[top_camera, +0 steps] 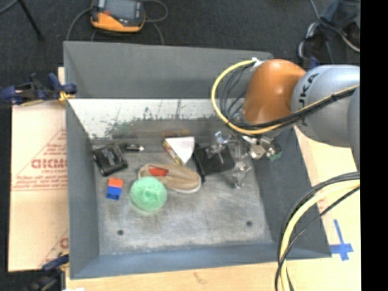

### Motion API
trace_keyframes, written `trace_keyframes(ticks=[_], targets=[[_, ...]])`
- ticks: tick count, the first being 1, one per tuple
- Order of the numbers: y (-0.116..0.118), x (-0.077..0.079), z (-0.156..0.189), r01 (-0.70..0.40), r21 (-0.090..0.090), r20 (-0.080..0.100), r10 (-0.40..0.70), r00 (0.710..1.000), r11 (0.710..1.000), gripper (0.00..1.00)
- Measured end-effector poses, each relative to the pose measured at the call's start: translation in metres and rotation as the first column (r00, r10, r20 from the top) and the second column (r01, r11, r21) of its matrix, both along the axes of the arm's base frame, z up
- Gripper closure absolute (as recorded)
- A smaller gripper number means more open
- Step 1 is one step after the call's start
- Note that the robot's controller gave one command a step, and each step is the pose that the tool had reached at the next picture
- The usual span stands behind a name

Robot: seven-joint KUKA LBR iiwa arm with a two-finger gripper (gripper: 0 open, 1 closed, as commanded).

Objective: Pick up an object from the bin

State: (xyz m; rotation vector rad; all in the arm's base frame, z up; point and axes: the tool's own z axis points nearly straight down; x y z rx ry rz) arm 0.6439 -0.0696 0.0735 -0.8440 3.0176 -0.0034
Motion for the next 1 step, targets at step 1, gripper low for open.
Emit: trace_keyframes(ticks=[1], targets=[[0.0000,0.0009,0.0015,0.001,0.000,0.003,-0.001,1.000,1.000,1.00]])
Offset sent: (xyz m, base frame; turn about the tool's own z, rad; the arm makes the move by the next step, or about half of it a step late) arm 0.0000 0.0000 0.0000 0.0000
